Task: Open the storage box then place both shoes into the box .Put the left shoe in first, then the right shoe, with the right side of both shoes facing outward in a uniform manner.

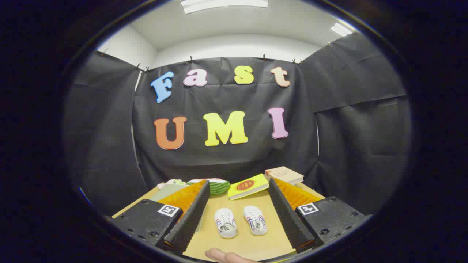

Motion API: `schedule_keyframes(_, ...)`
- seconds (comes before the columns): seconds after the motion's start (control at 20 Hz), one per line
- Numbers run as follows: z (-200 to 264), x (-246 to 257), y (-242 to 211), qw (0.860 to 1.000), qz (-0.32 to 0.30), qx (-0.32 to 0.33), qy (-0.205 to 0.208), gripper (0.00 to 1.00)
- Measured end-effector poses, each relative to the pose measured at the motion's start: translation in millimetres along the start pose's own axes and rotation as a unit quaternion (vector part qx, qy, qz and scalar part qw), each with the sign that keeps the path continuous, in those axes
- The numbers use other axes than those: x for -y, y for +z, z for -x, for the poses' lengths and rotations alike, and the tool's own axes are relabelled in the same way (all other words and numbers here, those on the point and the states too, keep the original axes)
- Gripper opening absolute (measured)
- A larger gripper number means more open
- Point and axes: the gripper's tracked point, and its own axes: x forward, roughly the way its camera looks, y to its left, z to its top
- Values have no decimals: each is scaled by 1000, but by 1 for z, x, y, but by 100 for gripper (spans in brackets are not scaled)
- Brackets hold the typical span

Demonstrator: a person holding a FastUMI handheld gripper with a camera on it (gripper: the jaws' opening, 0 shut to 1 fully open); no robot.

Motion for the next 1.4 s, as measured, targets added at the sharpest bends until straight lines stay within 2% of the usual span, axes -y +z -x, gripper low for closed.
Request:
schedule_keyframes(0.7,-20,2,-29,999,15,-39,5,100)
schedule_keyframes(0.95,-57,-16,-58,995,9,-86,44,100)
schedule_keyframes(1.15,-105,-38,-86,987,-2,-133,92,100)
schedule_keyframes(1.3,-139,-59,-102,974,-38,-177,136,100)
schedule_keyframes(1.4,-163,-72,-111,961,-78,-206,169,100)
